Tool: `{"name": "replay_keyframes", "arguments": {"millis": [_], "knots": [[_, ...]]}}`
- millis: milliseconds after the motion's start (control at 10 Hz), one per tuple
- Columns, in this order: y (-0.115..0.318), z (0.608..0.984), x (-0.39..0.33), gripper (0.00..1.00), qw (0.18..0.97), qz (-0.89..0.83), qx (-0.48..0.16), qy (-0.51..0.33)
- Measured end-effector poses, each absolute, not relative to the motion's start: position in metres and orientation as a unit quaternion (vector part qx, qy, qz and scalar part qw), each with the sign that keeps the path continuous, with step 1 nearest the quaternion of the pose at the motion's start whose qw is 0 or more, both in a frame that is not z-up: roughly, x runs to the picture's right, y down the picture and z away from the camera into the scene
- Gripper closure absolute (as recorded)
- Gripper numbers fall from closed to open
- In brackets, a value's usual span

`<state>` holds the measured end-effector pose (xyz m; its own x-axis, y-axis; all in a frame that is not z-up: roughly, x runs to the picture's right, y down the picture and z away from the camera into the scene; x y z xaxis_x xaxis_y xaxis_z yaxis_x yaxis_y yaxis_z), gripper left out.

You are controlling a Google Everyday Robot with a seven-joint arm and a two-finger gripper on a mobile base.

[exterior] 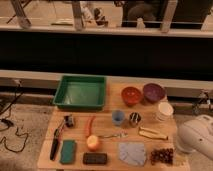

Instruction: Place grapes in plastic cup

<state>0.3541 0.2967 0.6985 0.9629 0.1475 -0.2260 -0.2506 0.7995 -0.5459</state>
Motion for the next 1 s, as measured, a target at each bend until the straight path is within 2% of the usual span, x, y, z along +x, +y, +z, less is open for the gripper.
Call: {"name": "replay_keyframes", "arguments": {"millis": [1000], "knots": [[0.328, 0.710, 0.367, 0.20, 0.936, 0.098, -0.322, 0.101]]}}
